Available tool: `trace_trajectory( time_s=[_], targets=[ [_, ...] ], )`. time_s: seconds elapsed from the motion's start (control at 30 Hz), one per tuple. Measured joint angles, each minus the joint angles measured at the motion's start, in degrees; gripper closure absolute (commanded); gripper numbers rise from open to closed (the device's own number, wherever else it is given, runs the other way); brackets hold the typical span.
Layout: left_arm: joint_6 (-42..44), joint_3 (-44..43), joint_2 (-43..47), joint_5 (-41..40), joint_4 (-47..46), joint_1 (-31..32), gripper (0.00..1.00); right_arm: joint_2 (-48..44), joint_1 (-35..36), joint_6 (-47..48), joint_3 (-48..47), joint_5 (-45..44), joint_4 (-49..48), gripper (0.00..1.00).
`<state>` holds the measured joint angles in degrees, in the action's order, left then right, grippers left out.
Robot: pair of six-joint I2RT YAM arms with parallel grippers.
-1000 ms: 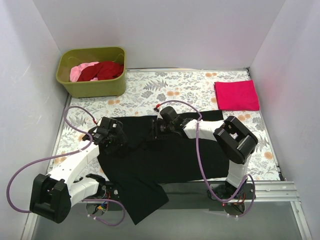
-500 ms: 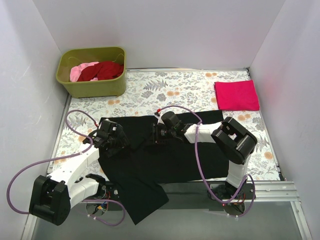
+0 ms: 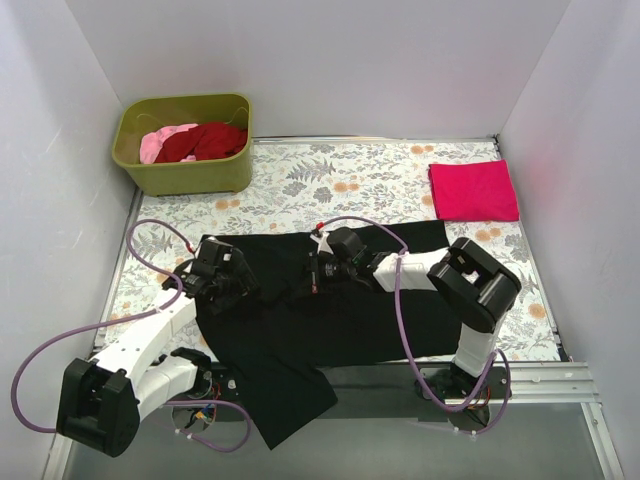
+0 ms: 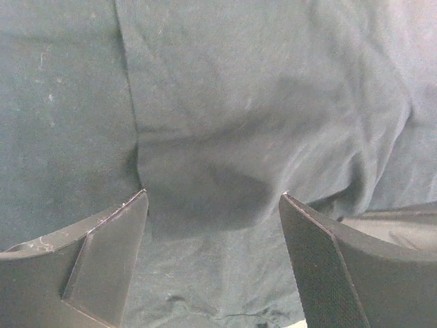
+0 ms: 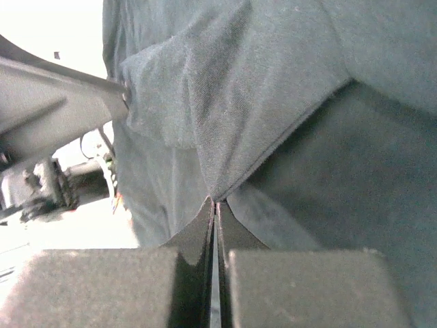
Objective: Fold and stack the t-shirts
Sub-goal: Fold the tshirt
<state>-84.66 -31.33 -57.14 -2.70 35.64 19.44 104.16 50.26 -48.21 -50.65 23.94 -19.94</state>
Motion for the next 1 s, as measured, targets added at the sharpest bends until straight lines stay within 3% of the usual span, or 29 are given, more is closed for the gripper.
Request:
trace_trajectory(
  time_s=[0.3,0.63,1.0],
  targets=[
    [-0.79,-2.67,0.59,0.31,2.54,0.0,0.28,-3.85,-0.83,-2.62,1.38,3.3,-0.09,0.99],
    [-3.02,-0.85,0.76,1.9,3.1,0.0,0.22,-0.7,-1.44,-2.64,-1.2,5.42,0.07,0.99],
    [-4.44,0.11,-1.75,4.55,2.47,0.0,0.22,-0.48,-1.99,-2.62,-2.1,6.27,0.04,0.99]
  ],
)
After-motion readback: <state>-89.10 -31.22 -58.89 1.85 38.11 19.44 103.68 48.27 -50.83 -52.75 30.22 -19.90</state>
